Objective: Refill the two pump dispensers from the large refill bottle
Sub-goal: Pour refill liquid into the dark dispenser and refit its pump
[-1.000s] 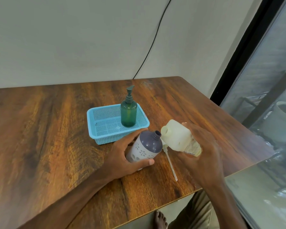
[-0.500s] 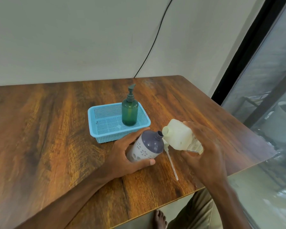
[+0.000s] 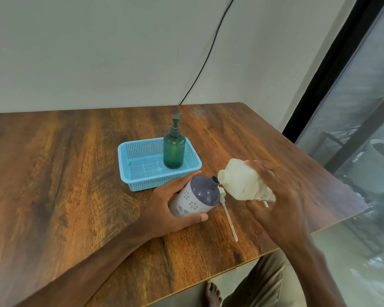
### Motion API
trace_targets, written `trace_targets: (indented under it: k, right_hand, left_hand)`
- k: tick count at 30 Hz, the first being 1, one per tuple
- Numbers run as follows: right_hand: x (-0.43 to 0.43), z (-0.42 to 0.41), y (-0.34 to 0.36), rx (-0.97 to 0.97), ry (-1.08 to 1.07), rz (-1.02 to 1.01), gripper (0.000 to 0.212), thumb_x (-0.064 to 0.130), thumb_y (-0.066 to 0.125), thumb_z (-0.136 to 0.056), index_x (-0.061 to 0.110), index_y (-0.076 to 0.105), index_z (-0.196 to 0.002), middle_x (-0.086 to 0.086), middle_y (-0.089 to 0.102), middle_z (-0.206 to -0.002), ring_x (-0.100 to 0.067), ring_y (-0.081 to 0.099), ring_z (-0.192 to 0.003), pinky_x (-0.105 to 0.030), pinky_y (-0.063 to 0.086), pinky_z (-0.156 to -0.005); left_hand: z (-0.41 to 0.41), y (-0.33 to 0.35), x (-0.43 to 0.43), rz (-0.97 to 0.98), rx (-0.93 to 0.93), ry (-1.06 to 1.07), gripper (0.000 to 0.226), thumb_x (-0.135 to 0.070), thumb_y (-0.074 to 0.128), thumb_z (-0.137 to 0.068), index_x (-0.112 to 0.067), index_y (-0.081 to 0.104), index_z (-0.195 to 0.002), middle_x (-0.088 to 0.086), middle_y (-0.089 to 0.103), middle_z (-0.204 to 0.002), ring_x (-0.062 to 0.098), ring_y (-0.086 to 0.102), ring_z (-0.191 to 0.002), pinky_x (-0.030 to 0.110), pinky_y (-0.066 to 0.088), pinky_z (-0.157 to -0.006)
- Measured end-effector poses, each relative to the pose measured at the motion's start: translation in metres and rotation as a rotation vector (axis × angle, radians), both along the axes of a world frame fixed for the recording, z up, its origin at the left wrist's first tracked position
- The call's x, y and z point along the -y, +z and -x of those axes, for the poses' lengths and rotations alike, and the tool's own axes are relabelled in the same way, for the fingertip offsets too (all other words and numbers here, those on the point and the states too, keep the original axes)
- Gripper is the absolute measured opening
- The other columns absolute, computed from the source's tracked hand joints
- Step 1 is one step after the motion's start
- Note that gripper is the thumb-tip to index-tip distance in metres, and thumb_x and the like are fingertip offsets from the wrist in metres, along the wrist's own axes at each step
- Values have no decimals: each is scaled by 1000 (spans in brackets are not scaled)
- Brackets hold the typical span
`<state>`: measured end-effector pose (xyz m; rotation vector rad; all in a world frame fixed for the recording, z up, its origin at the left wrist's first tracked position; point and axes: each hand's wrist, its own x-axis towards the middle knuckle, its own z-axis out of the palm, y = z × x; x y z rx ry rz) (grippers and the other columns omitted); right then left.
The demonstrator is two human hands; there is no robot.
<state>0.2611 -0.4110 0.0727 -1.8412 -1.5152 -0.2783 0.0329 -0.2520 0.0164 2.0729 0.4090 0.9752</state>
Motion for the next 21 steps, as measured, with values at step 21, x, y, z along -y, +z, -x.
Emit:
trace_targets:
  k: [21]
  right_hand:
    - [0, 1, 19, 182, -38, -8, 87, 19, 96, -65, 25, 59, -143, -4, 60, -144, -33, 48, -138, -55, 34, -110]
  left_hand:
    - [0, 2, 2, -21, 10, 1, 92, -41, 95, -70, -24, 51, -149, -19, 60, -145, 2, 58, -134, 19, 49, -108]
